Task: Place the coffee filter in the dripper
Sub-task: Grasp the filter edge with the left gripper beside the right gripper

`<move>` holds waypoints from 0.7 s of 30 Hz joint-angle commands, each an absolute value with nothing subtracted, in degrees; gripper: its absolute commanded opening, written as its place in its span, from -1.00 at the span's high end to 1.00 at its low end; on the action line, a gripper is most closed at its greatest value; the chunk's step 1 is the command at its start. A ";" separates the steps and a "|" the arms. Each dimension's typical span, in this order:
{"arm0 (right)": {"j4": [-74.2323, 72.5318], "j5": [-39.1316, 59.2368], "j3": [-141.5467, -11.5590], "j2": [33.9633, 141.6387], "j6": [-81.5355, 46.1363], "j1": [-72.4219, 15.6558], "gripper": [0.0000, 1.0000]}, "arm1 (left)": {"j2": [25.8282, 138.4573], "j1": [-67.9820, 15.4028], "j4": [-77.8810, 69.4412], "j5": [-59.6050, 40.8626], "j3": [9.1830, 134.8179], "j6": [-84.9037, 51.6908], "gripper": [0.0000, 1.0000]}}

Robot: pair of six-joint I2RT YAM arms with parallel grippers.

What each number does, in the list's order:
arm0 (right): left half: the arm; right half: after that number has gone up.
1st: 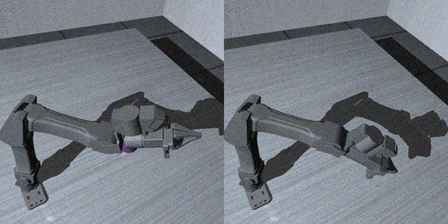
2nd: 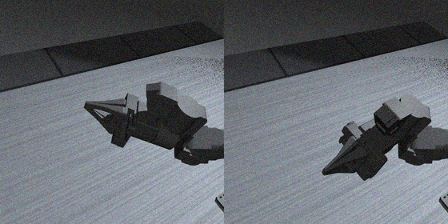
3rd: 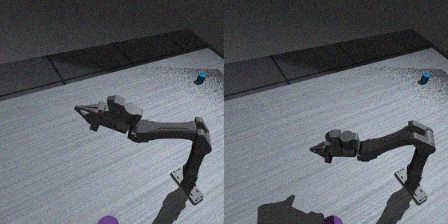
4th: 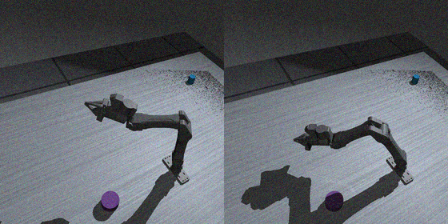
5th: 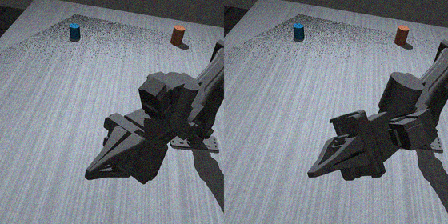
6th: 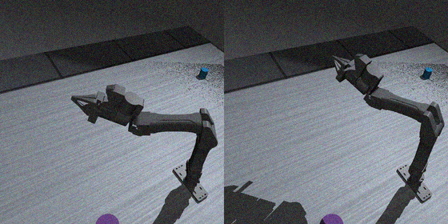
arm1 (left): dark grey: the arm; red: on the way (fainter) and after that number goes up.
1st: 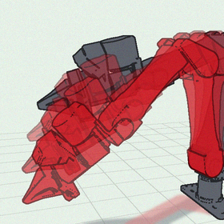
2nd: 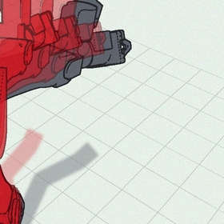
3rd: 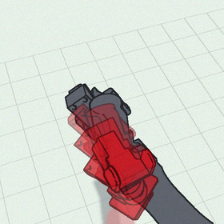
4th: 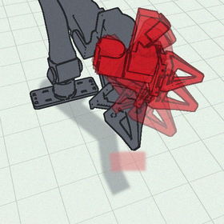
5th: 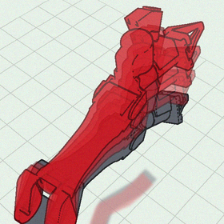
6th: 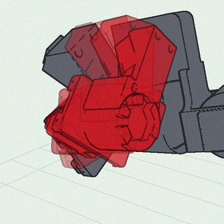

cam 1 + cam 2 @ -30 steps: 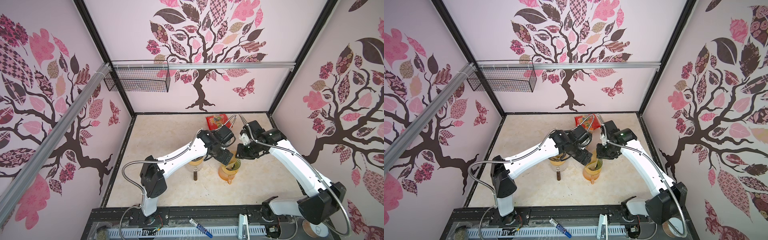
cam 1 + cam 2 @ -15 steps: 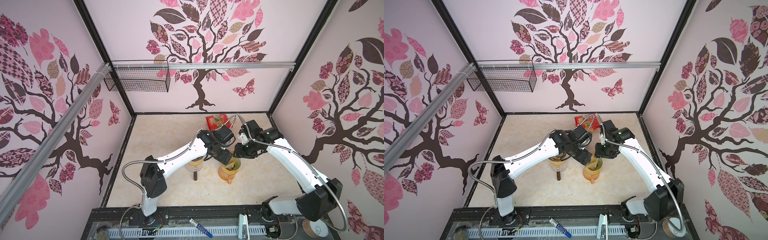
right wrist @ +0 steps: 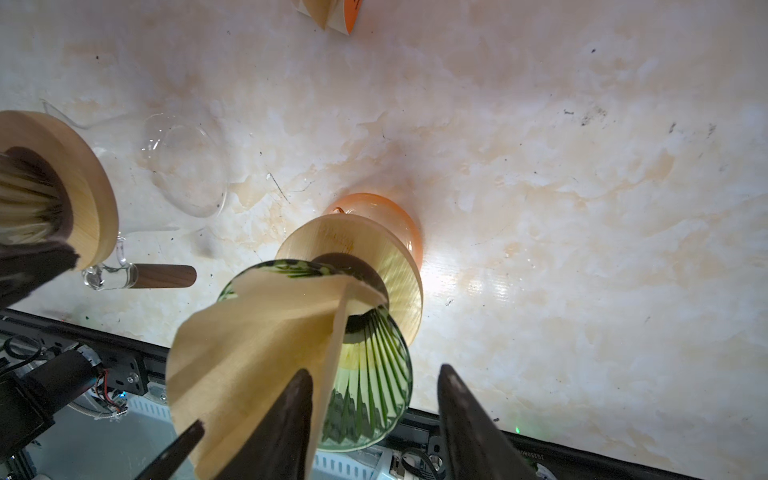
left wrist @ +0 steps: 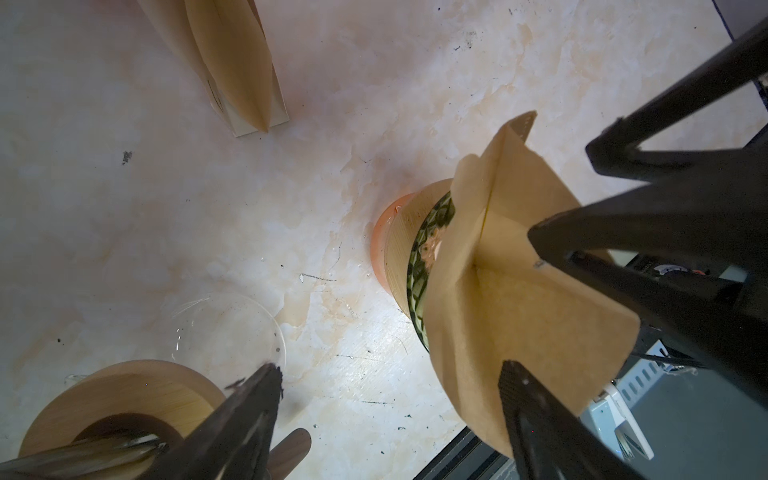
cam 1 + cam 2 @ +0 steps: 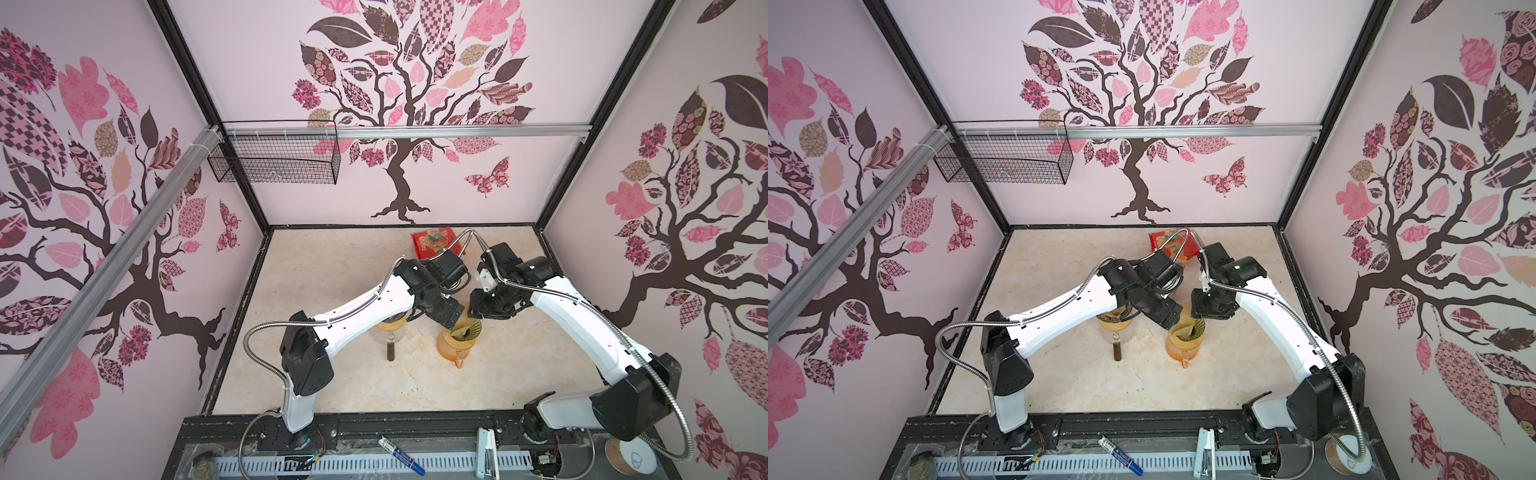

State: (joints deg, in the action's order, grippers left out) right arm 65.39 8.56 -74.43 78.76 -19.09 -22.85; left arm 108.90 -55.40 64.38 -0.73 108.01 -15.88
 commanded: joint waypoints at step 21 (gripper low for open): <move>64.05 7.05 -69.58 75.05 -19.40 -22.99 0.05 | 111.71 -55.03 66.12 1.44 110.74 -14.87 -0.69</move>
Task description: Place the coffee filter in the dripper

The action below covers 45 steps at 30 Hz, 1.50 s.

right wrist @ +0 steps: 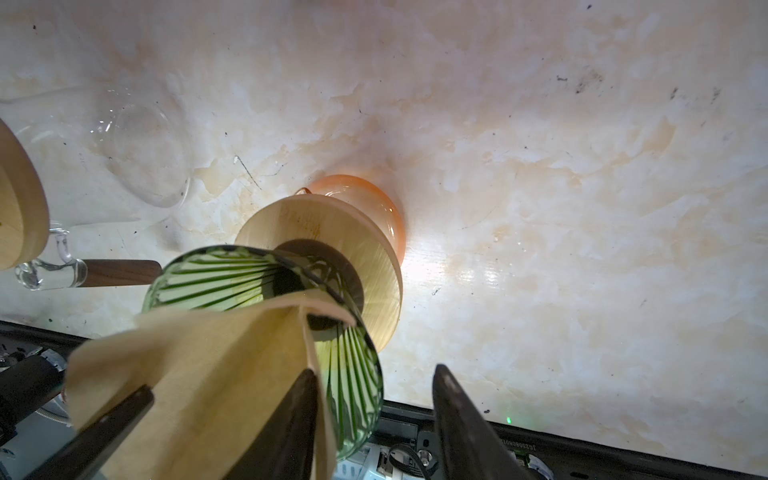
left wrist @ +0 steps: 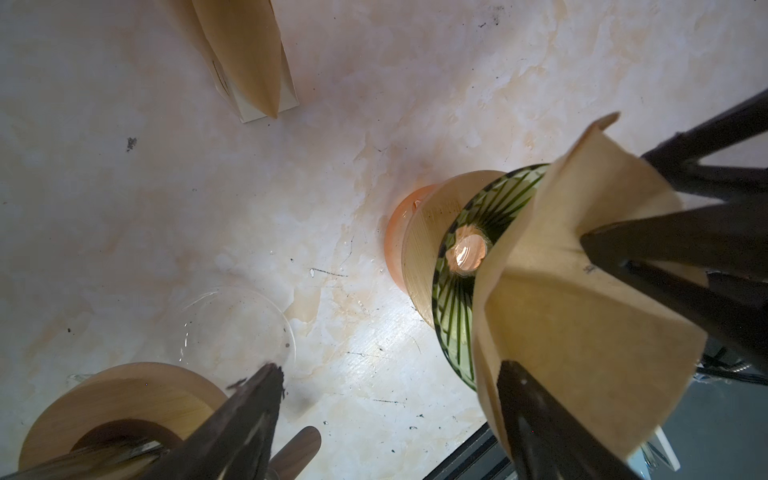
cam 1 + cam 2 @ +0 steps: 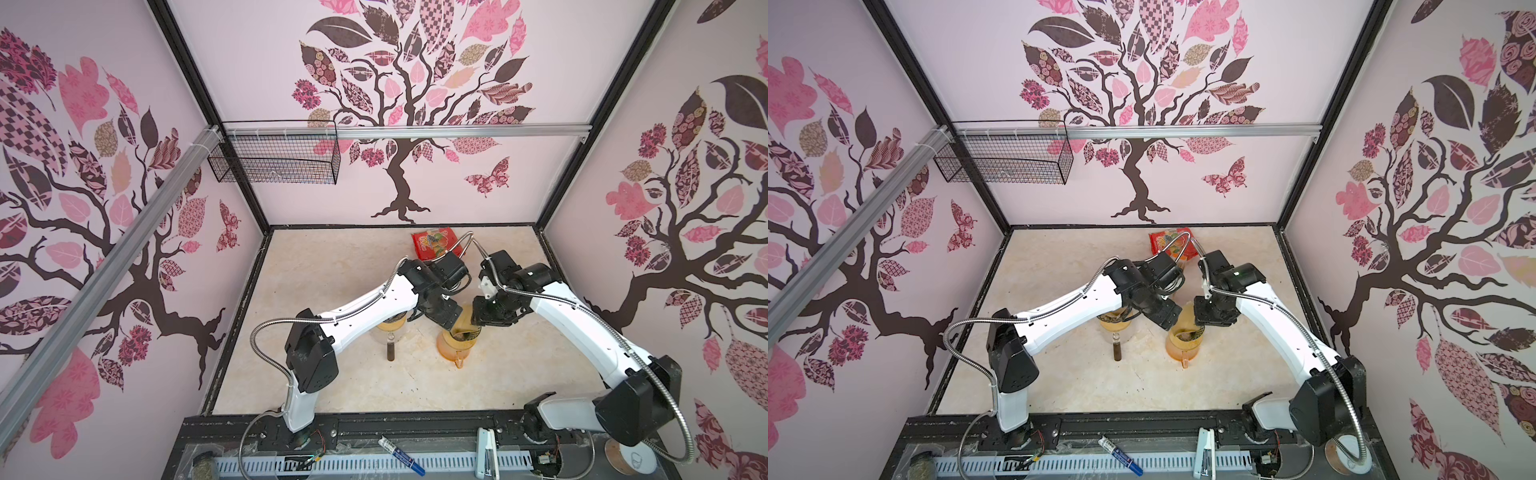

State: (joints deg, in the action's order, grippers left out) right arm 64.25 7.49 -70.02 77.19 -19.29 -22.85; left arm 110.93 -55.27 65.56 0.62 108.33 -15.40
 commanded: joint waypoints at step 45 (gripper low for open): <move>60.74 10.99 -68.49 73.61 -20.65 -23.03 -0.08 | 114.32 -54.93 65.51 0.53 110.04 -14.15 -0.69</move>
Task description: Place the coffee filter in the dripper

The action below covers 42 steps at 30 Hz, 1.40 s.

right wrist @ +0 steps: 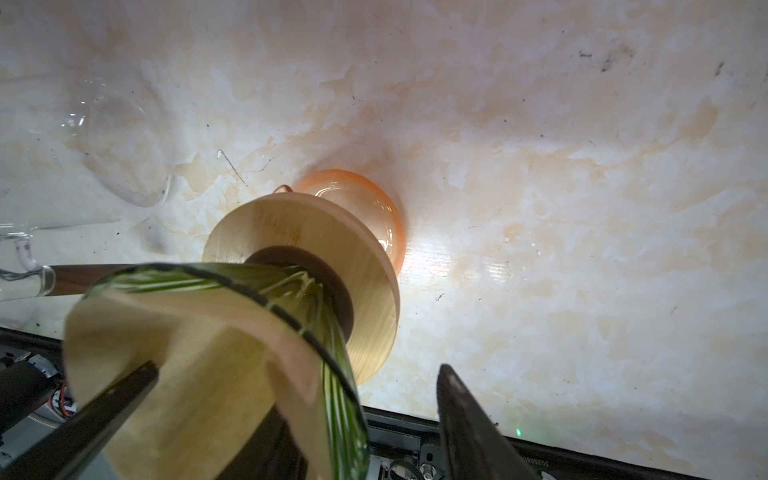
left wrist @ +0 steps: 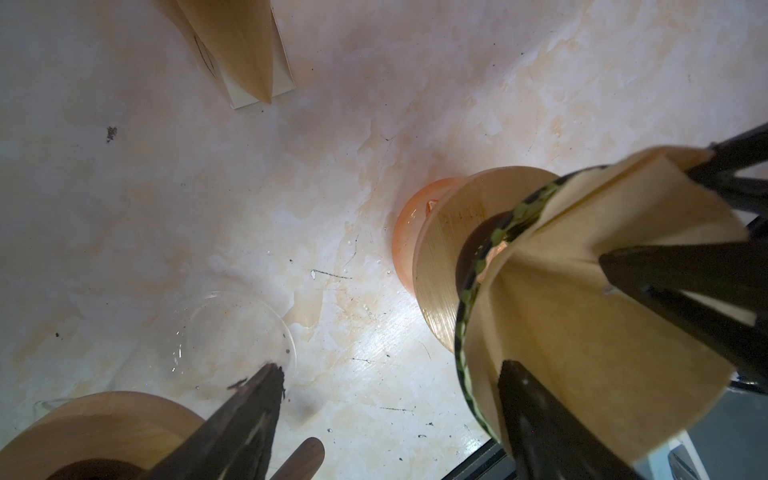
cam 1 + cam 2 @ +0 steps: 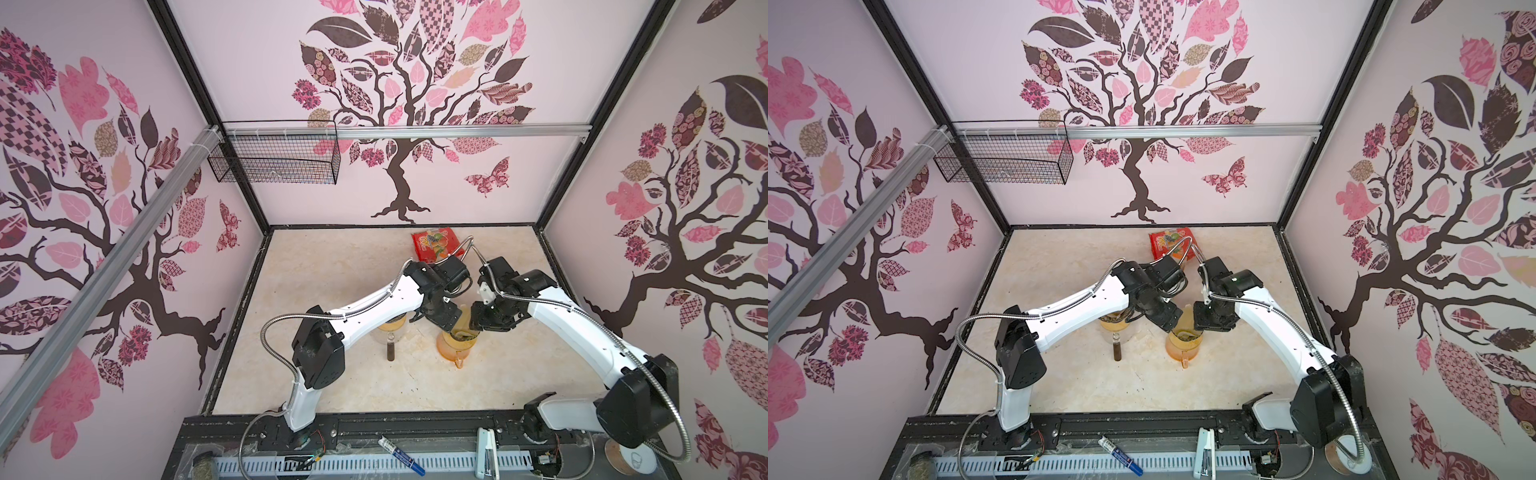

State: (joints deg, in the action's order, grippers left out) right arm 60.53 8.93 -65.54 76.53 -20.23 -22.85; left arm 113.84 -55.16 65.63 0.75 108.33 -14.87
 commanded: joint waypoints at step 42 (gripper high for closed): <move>55.97 12.89 -58.38 76.03 -20.12 -23.20 -0.10 | 114.26 -54.93 65.89 0.25 110.10 -14.85 -0.70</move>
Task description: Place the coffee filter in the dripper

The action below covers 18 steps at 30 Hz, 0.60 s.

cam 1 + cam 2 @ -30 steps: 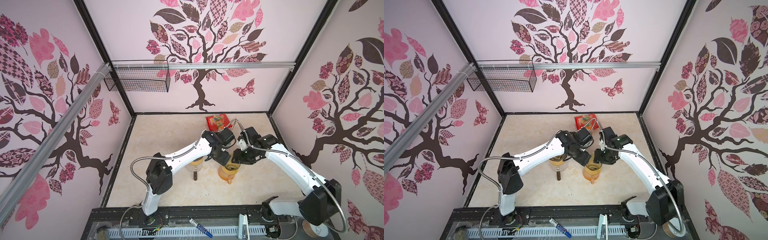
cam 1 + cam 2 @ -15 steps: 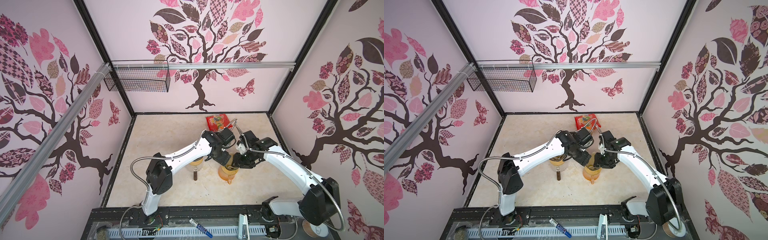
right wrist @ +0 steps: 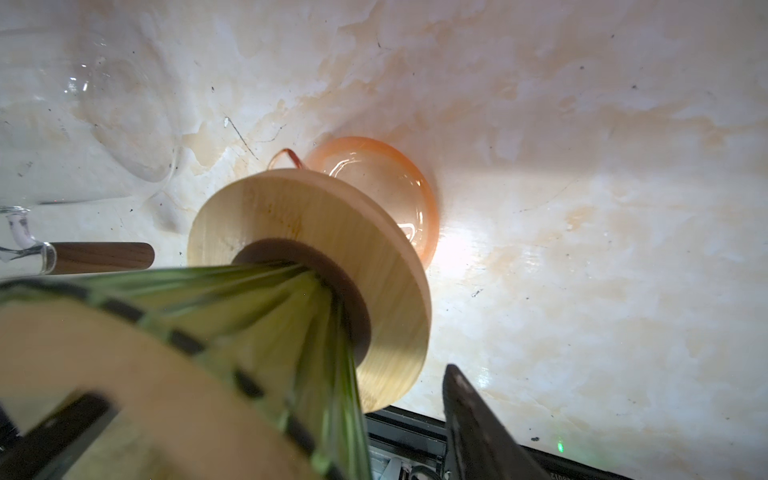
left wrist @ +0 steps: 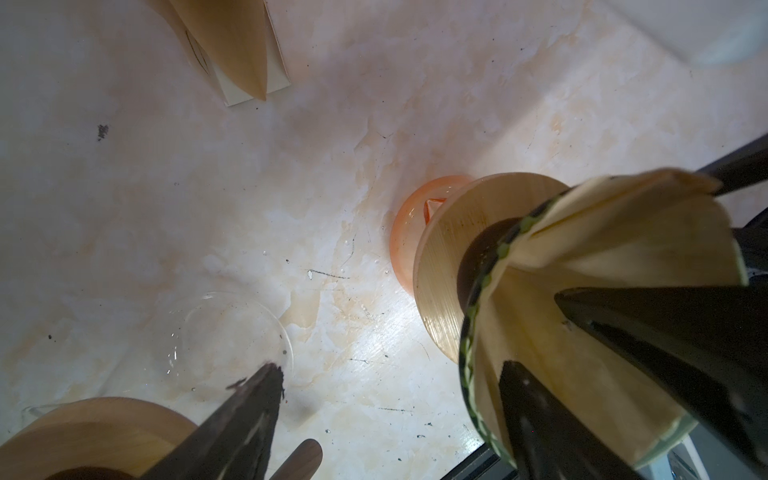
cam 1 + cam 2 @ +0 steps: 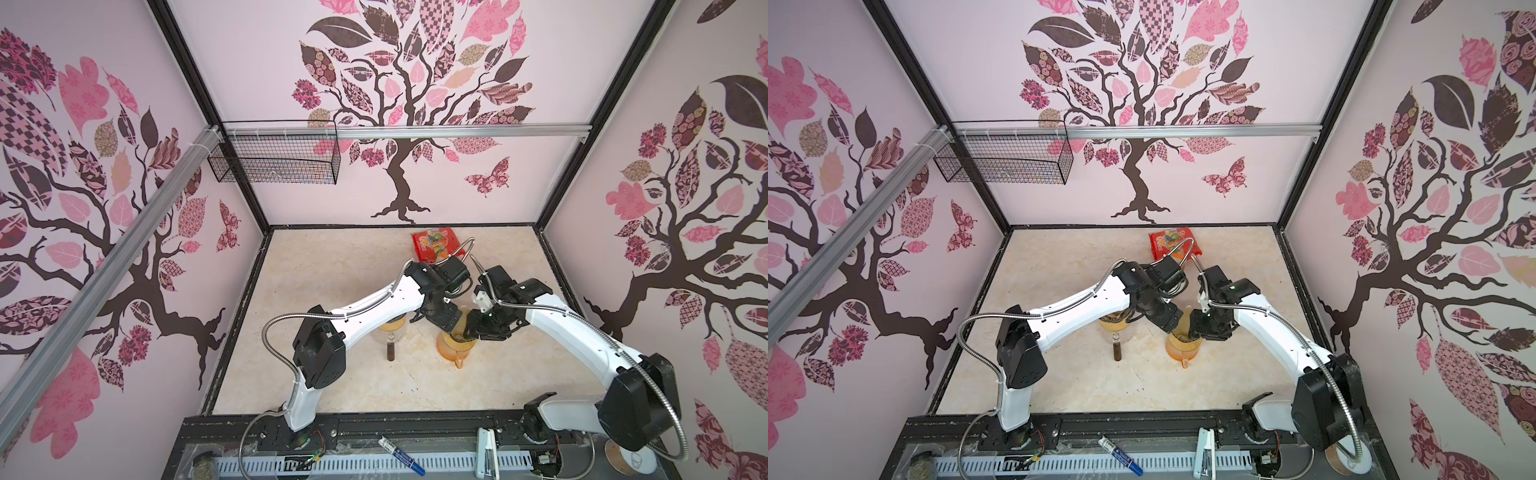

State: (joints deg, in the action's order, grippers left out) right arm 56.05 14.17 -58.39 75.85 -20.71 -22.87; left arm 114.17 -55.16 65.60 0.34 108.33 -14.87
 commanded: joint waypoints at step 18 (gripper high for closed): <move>55.72 11.96 -58.71 76.07 -20.31 -23.20 -0.11 | 110.57 -55.36 67.14 -3.37 112.26 -14.47 -0.77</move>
